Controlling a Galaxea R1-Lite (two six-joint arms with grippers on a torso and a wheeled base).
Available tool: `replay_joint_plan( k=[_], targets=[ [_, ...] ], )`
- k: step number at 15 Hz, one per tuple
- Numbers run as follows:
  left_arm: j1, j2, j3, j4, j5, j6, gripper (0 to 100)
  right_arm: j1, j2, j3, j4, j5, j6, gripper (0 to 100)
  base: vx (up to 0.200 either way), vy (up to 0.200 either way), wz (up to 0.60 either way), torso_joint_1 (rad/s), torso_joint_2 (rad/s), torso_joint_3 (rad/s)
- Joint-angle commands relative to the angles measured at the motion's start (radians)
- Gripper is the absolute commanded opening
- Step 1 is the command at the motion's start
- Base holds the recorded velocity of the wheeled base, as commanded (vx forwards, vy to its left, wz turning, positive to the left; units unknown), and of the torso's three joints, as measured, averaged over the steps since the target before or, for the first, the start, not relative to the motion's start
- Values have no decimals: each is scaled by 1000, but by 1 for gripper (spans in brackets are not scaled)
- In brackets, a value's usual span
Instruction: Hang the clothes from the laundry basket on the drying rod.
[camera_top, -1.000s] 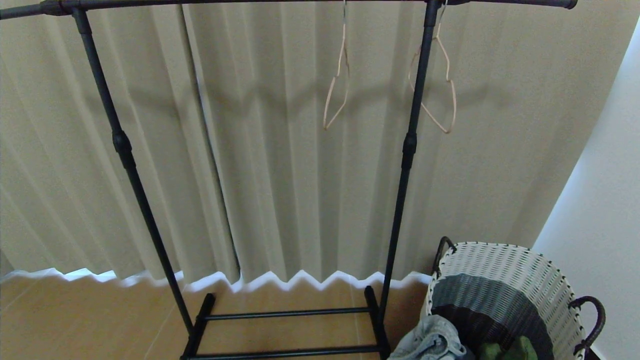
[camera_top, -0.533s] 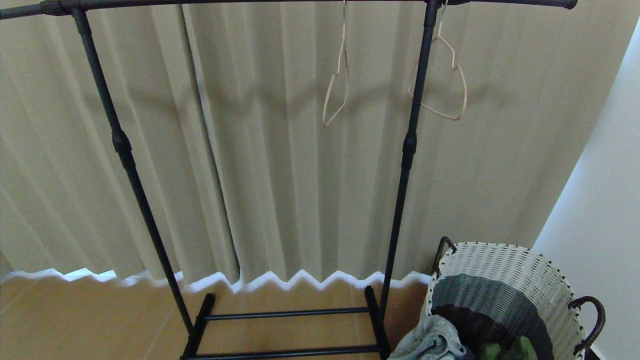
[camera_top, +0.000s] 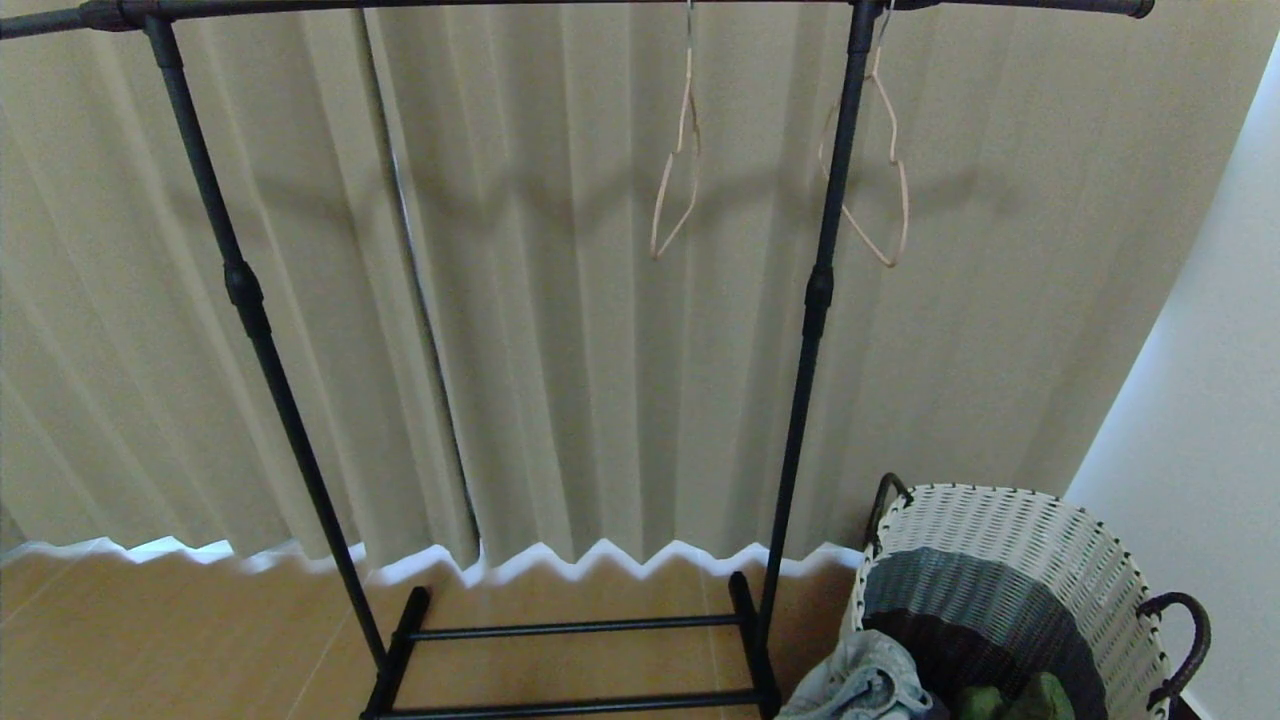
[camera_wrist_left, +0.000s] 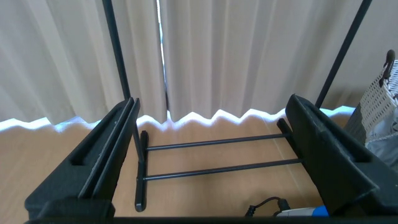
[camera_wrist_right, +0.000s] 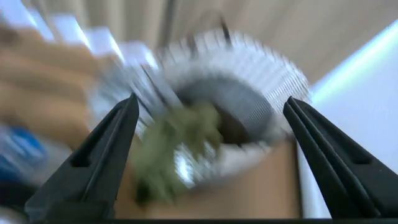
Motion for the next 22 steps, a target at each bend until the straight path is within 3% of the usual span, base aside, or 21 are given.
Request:
replay_joint_plan(
  k=[1, 3, 6, 11, 13, 18, 22],
  targets=[
    [1, 0, 0, -1, 0, -1, 100, 10, 461, -42, -3, -126, -228, 100, 0, 0, 0, 0, 0, 0],
    [-1, 0, 0, -1, 0, -1, 100, 9, 666, -36, -38, -128, -288, 100, 0, 0, 0, 0, 0, 0],
    [1, 0, 0, -1, 2, -1, 100, 13, 938, 2, -225, -123, -314, 100, 0, 0, 0, 0, 0, 0],
    [1, 0, 0, -1, 2, -1, 100, 10, 1073, 21, -319, -123, -449, 100, 0, 0, 0, 0, 0, 0],
    [1, 0, 0, -1, 2, -1, 100, 10, 1145, 16, -346, -126, -450, 100, 0, 0, 0, 0, 0, 0],
    [1, 0, 0, -1, 6, -7, 100, -11, 1327, 14, -546, -162, -452, 100, 0, 0, 0, 0, 0, 0],
    [1, 0, 0, -1, 6, -7, 100, -28, 1366, 14, -627, -171, -450, 100, 0, 0, 0, 0, 0, 0]
  ],
)
